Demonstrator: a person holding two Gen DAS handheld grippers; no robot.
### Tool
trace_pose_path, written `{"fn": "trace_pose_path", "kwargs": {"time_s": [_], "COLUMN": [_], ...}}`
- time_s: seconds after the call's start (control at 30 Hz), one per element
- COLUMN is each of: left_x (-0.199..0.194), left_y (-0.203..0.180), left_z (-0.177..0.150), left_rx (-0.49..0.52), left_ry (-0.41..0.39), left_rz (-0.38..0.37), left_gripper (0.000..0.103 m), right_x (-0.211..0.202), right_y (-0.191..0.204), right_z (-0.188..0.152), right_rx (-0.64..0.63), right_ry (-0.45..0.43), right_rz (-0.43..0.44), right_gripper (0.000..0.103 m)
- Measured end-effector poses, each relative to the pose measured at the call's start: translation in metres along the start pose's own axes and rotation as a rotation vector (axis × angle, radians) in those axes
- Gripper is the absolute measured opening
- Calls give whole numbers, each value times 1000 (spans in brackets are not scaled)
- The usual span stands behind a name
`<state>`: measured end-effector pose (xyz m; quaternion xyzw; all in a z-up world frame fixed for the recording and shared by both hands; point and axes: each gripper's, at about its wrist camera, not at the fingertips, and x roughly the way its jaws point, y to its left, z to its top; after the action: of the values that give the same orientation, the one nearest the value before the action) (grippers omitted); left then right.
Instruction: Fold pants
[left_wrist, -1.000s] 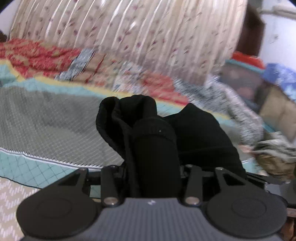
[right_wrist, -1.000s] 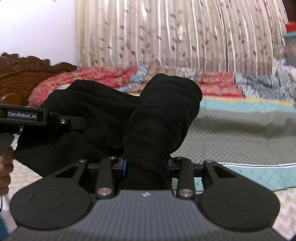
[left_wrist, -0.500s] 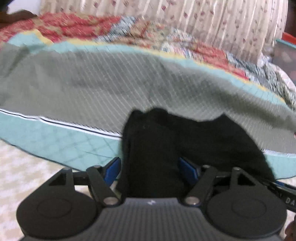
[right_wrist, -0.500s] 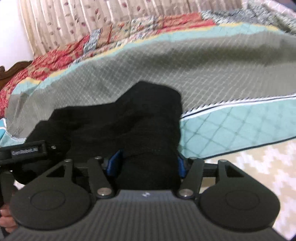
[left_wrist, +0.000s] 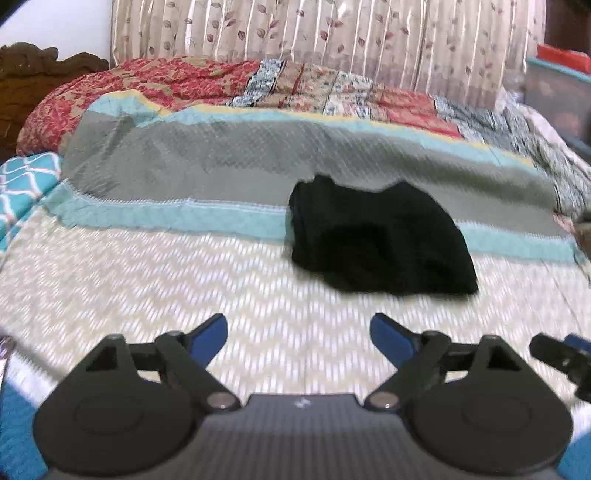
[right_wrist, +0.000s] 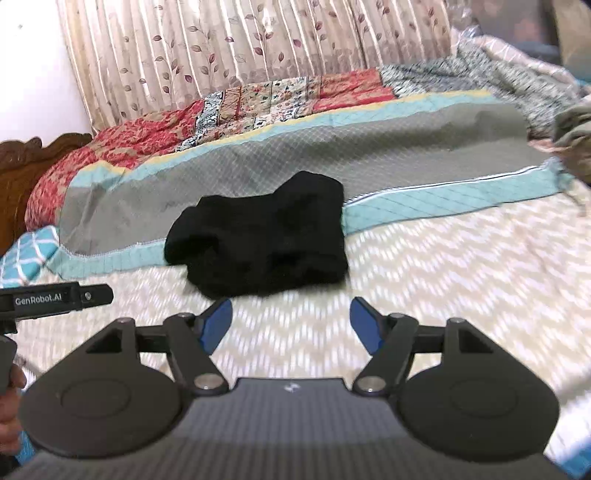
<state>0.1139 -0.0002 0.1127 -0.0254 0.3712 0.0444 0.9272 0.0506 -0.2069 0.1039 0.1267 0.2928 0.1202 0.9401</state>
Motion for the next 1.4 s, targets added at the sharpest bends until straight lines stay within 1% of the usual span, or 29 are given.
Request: {"fn": "trace_pose_path", "kwargs": {"time_s": [0.03,0.1,0.13,0.23,0.27,0.33,0.37,0.53,0.63,0.9,1.17,1.4], "left_x": [-10,-28,-37,-59,-64,-70,-74,-86,-92,-99,-104,-103], "left_y": [0,-1,-1,-5,-6,-9,-10,-10,-12,-18,-21,-20], "left_z": [-7,-19,-24,-39,-42,-49,-52,-60,-61,-63,-64,-64], "left_rx": [-3,-9,-9,1,8,17,16,10,13,45,72,92], "left_ry": [2,0,-4,-26,-28,-19,-12,-9,-14,-25,-69,-73], "left_rz": [1,3,4,14,23,33,35,58,84,117,167,198], "left_gripper": [90,95,97,103,103,103,103,103,103,103,103,103], "right_x": [-6,-23,-24,-39,-43,-51,-54,-75,-80,-78,-78,-80], "right_y": [2,5,5,8,10,17,19,26,30,37,40,40], "right_z": [-3,-12,-14,-25,-30,-38,-41,-53,-57,-62,-64,-64], "right_rx": [4,16,27,37,34,22,20,44,42,57,70,82], "right_ry": [-5,-11,-10,21,34,47,46,7,5,23,27,33], "right_rz": [5,11,9,35,35,18,6,13,20,32,23,2], "right_gripper": [88,90,95,98,98,102,103,103,103,103,103,103]}}
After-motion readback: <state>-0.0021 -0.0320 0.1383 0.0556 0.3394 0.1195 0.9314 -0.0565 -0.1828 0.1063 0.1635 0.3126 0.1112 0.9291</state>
